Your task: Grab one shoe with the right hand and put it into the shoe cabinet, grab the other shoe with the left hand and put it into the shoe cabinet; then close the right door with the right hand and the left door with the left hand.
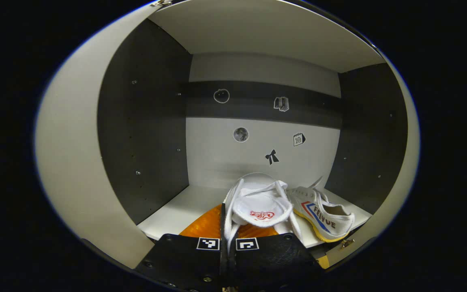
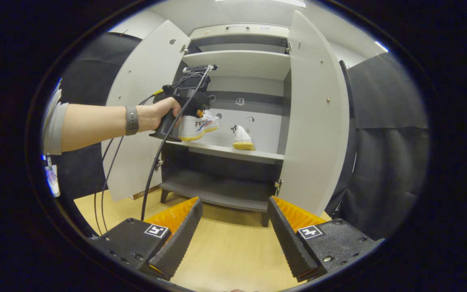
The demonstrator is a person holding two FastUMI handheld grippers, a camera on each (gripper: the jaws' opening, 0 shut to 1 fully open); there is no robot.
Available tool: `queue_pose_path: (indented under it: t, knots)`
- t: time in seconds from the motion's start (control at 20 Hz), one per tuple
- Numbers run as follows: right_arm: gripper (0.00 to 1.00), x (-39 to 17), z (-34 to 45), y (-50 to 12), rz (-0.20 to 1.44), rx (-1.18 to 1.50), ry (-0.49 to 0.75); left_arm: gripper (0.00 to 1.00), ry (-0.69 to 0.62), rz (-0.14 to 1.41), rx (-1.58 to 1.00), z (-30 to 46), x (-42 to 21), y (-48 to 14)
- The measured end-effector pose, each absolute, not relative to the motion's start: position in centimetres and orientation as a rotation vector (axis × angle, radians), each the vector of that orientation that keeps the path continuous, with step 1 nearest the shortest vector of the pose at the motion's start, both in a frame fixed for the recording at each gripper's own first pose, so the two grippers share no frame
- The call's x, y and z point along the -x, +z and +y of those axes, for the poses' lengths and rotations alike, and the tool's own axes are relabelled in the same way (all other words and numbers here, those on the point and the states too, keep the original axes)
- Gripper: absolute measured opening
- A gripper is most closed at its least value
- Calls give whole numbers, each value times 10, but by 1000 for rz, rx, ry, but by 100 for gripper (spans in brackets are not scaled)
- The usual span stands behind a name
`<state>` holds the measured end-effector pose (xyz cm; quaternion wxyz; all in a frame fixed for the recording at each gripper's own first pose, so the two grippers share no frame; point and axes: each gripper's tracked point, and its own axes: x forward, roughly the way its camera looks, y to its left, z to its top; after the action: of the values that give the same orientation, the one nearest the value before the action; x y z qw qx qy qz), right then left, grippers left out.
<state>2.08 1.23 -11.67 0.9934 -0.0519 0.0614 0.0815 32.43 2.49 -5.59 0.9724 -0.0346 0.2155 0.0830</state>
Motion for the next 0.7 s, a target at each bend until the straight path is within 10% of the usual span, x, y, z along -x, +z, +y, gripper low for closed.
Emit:
queue_pose_path:
  t: [0.5,0.7]
  knots:
    - [100,-32,-18,-127,162,48,74,2,201,676,139,33,-365,-110]
    - [100,-36,-15,-129,167,49,79,36,144,690,122,27,-359,-107]
